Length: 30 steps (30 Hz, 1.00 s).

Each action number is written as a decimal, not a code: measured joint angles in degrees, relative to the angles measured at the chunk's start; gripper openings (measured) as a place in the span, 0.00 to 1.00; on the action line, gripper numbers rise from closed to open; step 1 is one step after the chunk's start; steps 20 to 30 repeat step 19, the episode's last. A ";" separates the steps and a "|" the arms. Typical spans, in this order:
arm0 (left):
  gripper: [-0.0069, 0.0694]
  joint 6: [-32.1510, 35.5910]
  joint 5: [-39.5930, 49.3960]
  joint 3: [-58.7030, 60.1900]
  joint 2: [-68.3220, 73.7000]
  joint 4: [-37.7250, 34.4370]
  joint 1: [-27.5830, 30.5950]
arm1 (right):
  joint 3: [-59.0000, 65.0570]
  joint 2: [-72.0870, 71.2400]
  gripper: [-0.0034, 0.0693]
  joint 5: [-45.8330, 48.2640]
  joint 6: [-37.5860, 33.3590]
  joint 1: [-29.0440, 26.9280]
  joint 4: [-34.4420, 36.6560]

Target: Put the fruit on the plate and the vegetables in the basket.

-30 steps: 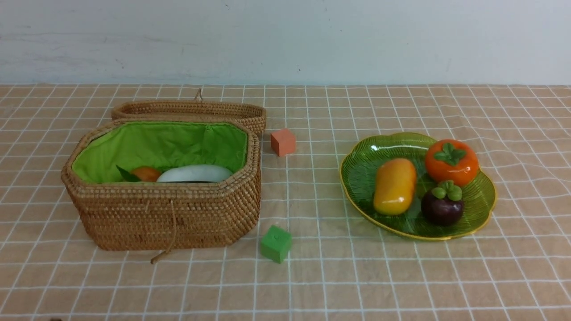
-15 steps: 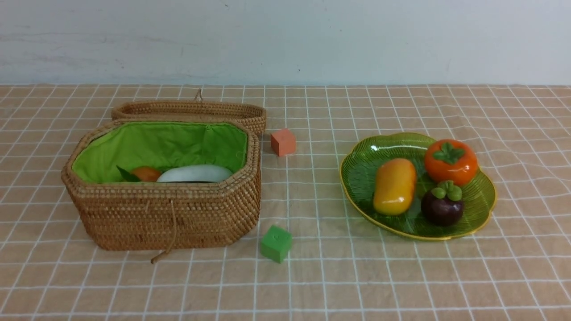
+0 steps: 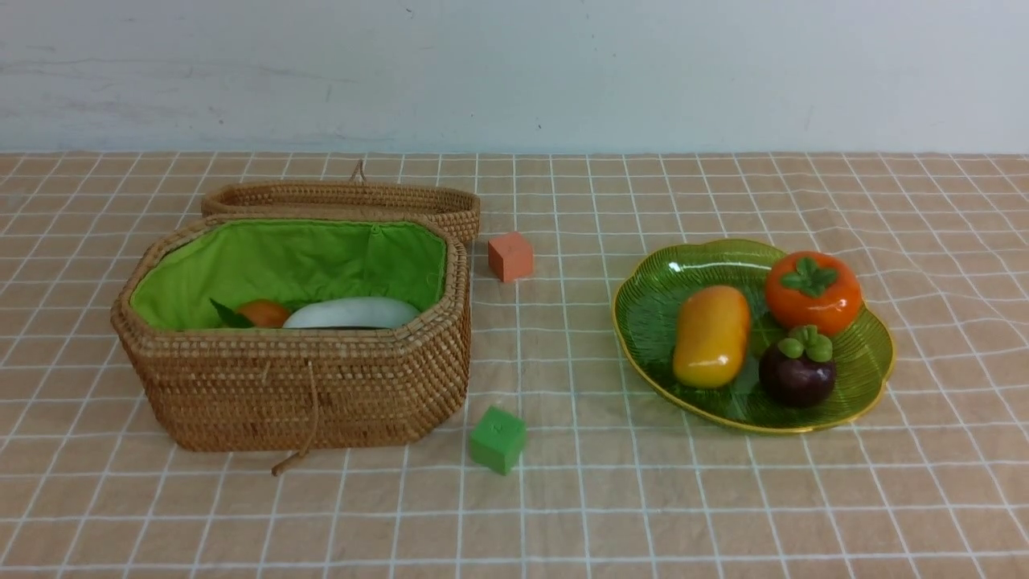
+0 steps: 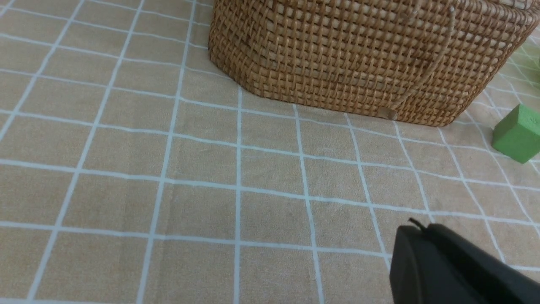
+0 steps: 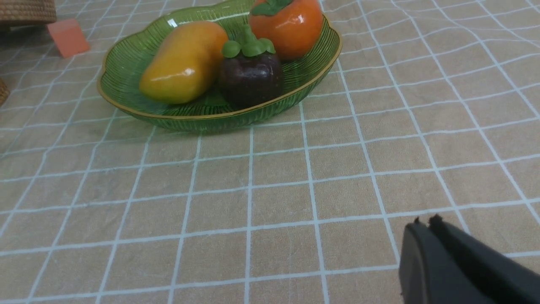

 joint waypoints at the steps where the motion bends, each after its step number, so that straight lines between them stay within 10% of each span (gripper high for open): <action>1: 0.07 0.00 0.00 0.00 0.00 0.00 0.00 | 0.00 0.00 0.07 0.00 0.00 0.00 0.00; 30: 0.08 0.00 0.00 0.00 0.00 0.00 0.00 | 0.00 0.00 0.08 0.00 0.00 0.00 0.00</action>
